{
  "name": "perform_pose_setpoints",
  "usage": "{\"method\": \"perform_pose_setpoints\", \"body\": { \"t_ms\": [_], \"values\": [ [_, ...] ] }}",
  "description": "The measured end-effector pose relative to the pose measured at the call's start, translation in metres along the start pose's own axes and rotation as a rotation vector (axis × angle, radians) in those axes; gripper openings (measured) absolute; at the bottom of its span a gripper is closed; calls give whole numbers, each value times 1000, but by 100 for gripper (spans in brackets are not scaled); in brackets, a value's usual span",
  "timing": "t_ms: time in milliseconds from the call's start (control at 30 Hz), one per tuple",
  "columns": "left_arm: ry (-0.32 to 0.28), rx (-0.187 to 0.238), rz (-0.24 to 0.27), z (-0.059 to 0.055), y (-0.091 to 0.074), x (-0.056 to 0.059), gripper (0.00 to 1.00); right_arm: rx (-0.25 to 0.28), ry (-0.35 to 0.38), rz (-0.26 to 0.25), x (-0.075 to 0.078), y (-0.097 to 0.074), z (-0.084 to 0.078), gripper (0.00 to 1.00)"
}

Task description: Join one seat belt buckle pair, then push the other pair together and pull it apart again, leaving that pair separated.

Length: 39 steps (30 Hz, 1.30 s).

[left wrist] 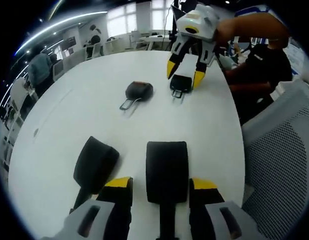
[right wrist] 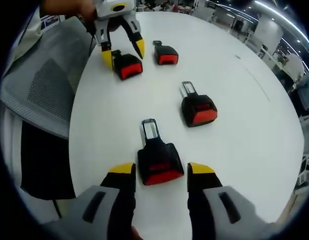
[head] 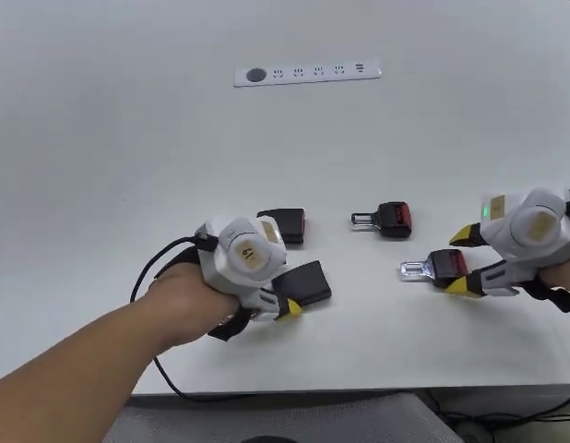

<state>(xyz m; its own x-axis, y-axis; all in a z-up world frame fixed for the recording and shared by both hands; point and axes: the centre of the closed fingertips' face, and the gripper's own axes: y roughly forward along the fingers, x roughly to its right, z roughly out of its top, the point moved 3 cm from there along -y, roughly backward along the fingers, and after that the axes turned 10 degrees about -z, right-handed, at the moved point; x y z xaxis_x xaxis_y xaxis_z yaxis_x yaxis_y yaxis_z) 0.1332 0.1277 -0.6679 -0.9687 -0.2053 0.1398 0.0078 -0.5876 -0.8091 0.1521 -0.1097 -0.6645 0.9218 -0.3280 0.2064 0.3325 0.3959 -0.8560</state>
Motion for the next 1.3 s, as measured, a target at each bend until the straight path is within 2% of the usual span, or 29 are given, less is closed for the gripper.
{"method": "perform_pose_setpoints", "body": {
  "t_ms": [100,267,367,400,433,667,1067,1300],
  "values": [
    [18,-26,-12,1,-1,2,46,1,-2,21,-2,1,0,37],
    [34,-31,-37,1,0,2,44,2,-9,42,-3,4,3,36],
    [116,-34,-85,4,1,8,38,8,-10,46,-2,6,4,36],
    [109,-38,-98,4,2,10,37,9,-10,48,-2,6,4,36],
    [127,-37,-88,5,2,8,36,12,-14,48,-2,6,4,36],
    [119,-45,-107,5,3,8,35,6,10,50,-3,6,3,35],
    [236,-113,-172,4,4,9,34,-10,-37,78,-4,4,2,35],
    [234,-116,-183,4,3,9,34,-13,-44,81,-5,4,2,35]
  ]
}}
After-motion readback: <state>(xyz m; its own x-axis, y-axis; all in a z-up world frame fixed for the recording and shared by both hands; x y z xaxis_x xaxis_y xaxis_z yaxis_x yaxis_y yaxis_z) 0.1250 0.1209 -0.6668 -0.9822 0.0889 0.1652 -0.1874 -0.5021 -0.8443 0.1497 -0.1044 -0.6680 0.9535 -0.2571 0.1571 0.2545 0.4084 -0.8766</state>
